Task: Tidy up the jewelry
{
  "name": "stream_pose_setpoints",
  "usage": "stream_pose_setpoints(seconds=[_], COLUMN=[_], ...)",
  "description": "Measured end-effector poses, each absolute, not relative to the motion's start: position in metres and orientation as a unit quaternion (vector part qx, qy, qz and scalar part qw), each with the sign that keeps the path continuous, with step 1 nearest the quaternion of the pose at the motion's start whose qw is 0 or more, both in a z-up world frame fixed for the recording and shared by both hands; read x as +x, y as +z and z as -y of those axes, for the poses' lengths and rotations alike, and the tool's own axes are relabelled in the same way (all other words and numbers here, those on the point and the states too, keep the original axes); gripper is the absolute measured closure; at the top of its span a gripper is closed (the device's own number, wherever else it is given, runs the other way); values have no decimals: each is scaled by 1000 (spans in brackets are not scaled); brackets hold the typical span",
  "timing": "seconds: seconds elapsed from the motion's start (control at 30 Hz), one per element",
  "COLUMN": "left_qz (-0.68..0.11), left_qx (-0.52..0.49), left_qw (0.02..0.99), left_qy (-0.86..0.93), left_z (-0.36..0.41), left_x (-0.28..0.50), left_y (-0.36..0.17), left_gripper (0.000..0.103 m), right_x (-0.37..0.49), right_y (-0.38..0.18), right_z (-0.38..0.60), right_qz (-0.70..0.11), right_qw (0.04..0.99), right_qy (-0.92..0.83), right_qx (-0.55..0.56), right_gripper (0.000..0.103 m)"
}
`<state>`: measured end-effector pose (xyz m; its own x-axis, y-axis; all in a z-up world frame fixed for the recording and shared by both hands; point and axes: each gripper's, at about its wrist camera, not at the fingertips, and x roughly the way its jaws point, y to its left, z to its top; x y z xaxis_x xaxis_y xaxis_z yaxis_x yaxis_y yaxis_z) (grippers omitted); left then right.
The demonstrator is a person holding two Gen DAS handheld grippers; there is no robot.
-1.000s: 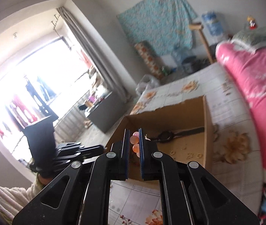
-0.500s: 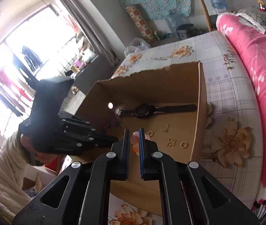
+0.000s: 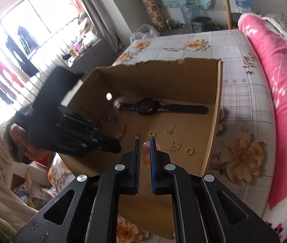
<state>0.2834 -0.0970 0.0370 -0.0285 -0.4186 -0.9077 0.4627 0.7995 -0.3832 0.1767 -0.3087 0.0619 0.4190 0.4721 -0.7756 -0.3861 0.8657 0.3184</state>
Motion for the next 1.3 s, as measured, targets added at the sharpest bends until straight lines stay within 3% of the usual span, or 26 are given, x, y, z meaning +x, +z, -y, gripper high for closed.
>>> stream_pose_setpoints(seconds=[0.17,0.3,0.4,0.5,0.63,0.67,0.73,0.93,1.1,1.3], left_qz=[-607,-566,-536,-502,-439,-425,-410,-477,-469,-465], left_qx=[14,7,-2,-20,-54,-62,-82,-190,-200,-217], left_qw=[728,761,784,812,865,876,891,839,840,840], left_qy=[-319,-318,-311,-298,-237,-219,-178,-182,-187,-175], left_z=[84,73,60,36,-11,-25,-46,-63,-46,-43], left_x=[271,257,245,231,208,202,194,189,168,144], left_y=[60,78,90,105,121,122,115,61,49,51], left_gripper=[86,76,74,64,34,31,24,23,23,23], right_x=[181,179,174,168,153,147,142,142,136,117], right_y=[62,53,55,66,77,77,71,30,30,33], right_z=[299,281,281,295,332,345,361,382,346,348], right_qz=[-493,-514,-506,-484,-437,-423,-419,-476,-494,-501], right_qw=[837,824,828,845,884,895,898,839,840,837], right_qy=[236,236,237,227,162,132,104,155,170,156], right_qx=[-6,-46,-37,-2,44,53,81,215,148,152], right_gripper=[96,92,89,86,63,55,48,48,48,50])
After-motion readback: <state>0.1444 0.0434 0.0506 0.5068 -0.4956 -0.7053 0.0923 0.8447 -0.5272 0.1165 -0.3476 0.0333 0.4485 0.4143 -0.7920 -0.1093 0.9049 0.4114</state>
